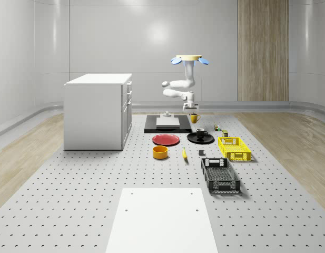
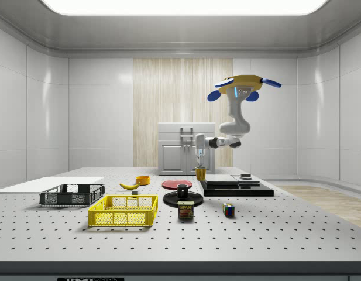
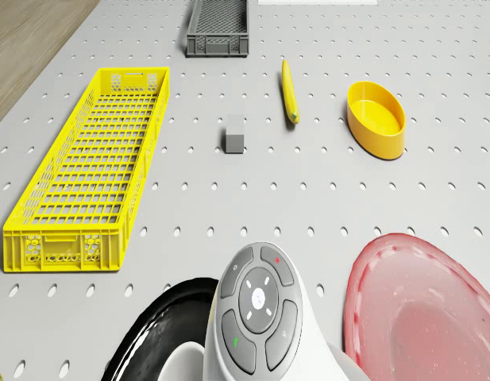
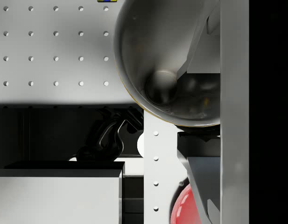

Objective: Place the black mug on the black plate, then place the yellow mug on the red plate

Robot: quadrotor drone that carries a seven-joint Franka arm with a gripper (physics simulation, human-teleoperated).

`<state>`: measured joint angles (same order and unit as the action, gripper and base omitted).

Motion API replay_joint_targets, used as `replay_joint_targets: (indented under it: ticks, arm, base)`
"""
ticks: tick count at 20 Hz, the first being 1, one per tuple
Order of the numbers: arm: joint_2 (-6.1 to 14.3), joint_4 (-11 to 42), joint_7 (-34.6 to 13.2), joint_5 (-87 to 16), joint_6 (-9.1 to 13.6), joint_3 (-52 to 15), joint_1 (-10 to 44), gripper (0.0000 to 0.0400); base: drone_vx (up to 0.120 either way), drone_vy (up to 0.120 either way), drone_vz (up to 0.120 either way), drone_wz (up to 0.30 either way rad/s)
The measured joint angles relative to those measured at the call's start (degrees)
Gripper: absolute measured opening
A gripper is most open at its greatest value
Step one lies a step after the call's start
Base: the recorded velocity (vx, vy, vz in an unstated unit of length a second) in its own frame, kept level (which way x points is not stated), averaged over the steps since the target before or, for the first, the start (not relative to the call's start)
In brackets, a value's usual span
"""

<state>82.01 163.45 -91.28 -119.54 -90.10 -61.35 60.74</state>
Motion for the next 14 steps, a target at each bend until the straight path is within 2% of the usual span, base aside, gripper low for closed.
replay_joint_targets:
  ticks: [14]
  arm:
    - [0.1, 0.0, 0.0, 0.0, -0.1, 0.0, 0.0, 0.011]
  base:
    - [0.12, -0.12, 0.0, 0.0]
